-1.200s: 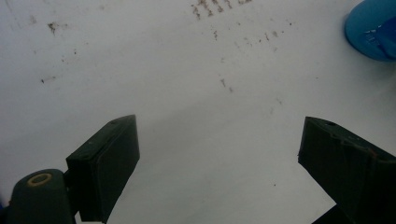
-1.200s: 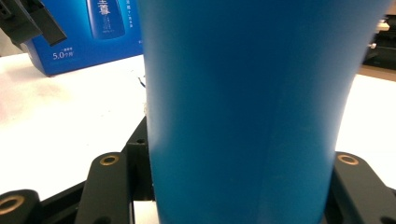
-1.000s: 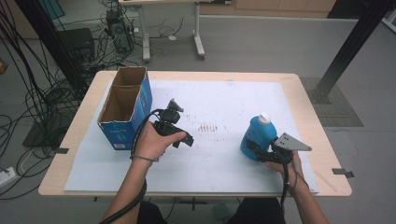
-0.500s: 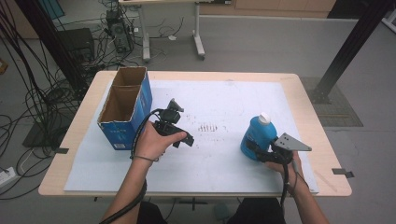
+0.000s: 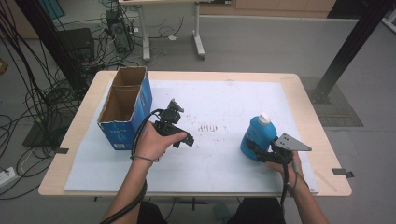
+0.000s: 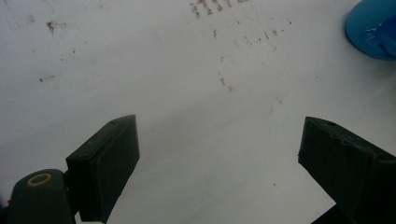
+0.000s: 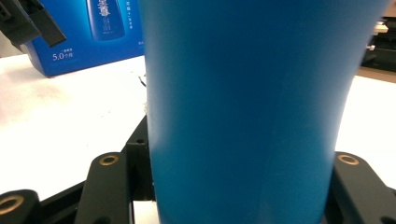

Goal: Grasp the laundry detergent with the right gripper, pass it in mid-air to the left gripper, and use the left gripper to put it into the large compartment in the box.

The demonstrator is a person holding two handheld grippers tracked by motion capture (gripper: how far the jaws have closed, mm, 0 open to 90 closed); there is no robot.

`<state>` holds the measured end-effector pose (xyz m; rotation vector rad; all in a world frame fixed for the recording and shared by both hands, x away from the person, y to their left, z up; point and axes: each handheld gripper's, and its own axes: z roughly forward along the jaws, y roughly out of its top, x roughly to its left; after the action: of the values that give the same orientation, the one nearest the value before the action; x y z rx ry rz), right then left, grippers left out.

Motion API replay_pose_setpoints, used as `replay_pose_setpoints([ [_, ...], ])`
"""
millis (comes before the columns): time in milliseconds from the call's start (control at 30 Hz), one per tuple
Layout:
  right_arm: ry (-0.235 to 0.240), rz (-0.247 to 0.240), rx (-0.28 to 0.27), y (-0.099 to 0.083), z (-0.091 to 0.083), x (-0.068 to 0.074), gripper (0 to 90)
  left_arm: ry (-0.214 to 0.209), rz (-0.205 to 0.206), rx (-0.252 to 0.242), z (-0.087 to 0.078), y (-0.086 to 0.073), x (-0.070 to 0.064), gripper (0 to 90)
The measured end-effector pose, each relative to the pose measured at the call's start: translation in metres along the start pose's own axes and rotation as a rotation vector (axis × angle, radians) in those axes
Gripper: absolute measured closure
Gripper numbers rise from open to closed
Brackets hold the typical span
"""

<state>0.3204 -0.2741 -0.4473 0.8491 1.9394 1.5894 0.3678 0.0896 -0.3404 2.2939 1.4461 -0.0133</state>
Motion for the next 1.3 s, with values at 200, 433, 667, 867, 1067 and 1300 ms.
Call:
replay_pose_setpoints([
  [200,-0.003,0.000,-0.003,-0.0003,0.0001,0.0003,42.8,-0.001,0.000,-0.003,-0.0003,0.0001,-0.0004,12.8],
  [433,-0.003,-0.001,-0.003,-0.0004,-0.0001,0.0004,42.9,-0.006,-0.001,-0.004,0.0002,0.0003,-0.0009,12.8],
  [667,-0.002,0.000,-0.005,-0.0005,0.0000,0.0002,42.9,-0.007,0.000,0.001,0.0017,-0.0004,-0.0007,12.8],
  [867,-0.004,-0.002,-0.007,-0.0008,-0.0001,0.0005,43.0,-0.008,0.003,0.000,0.0014,0.0000,-0.0017,12.8],
  [1067,-0.006,-0.001,-0.011,-0.0012,-0.0002,0.0006,43.0,-0.010,0.005,-0.003,0.0021,0.0010,-0.0020,12.8],
  [1300,-0.003,-0.002,-0.015,-0.0016,-0.0003,0.0005,43.1,-0.006,0.012,-0.007,0.0009,-0.0004,-0.0050,12.8],
])
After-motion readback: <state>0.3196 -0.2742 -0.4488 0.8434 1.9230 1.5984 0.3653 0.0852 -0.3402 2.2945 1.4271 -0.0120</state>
